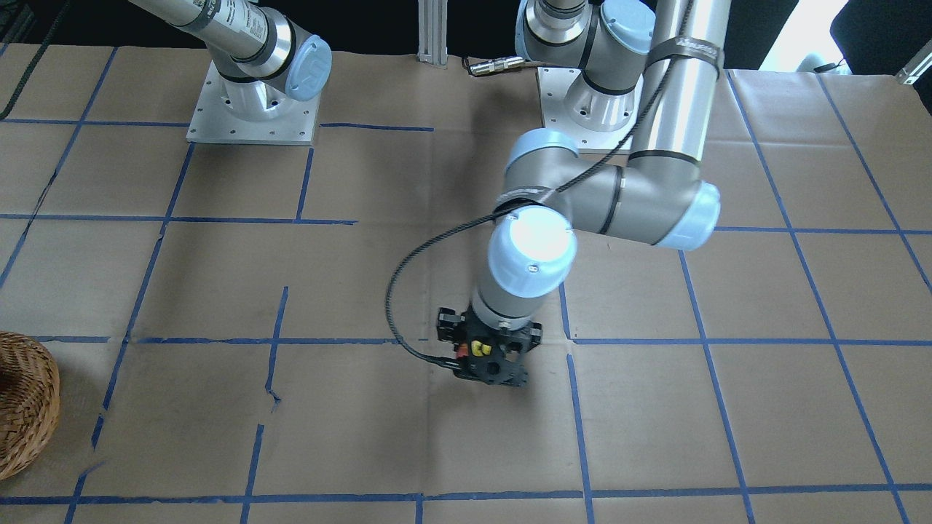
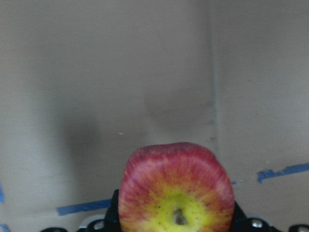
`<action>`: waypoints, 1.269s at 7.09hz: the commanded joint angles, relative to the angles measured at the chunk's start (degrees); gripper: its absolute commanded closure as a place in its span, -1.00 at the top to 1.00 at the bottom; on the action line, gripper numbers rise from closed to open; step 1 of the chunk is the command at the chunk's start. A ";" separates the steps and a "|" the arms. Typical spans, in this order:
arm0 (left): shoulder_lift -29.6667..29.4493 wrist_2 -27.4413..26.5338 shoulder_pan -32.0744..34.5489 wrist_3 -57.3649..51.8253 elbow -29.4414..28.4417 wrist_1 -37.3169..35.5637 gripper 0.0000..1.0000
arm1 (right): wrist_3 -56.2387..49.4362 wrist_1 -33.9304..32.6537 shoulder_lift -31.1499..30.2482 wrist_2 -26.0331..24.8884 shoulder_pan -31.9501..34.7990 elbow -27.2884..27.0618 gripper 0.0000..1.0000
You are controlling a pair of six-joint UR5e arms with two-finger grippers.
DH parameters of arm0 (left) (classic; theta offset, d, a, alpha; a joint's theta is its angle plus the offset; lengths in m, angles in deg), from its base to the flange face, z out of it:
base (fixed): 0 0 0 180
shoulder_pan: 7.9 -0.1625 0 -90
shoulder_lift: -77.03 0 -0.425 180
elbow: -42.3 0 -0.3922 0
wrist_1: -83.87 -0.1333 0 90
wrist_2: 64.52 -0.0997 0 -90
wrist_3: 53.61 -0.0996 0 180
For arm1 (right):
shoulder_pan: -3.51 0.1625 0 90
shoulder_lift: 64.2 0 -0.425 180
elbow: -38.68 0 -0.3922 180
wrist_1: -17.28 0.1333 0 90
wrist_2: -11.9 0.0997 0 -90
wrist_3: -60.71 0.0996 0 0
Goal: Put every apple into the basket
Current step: 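Set red-yellow apple at table center with left while right releases red apple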
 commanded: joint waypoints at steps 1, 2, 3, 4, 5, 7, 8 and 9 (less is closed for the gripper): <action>-3.06 0.93 5.56 5.92 0.24 -3.79 -0.68 | 0.32 3.66 -2.74 -0.51 -0.03 0.36 1.00; -4.11 0.84 5.91 5.84 0.33 -4.26 -0.73 | 0.58 8.05 -5.02 -1.38 0.49 0.36 1.00; -4.73 0.75 5.92 5.57 1.20 -4.44 -0.73 | 2.50 11.92 -7.48 -1.21 1.45 0.10 1.00; -4.74 0.40 5.74 5.57 2.69 -6.01 -0.43 | 6.87 16.31 -9.07 -1.04 5.64 -0.60 1.00; -4.48 0.31 5.65 5.57 2.96 -6.19 0.88 | 14.40 17.92 -11.79 -0.95 11.25 -2.52 1.00; -1.68 0.14 5.22 5.66 2.35 -5.32 0.96 | 30.92 14.97 -16.45 -0.42 21.01 -11.98 1.00; 0.08 0.05 4.78 5.66 2.26 -5.14 0.97 | 37.87 9.38 -16.91 -0.42 26.37 -15.51 1.00; 3.49 0.31 1.90 5.49 2.44 -2.88 0.97 | 46.82 5.32 -16.74 -0.42 33.55 -16.59 1.00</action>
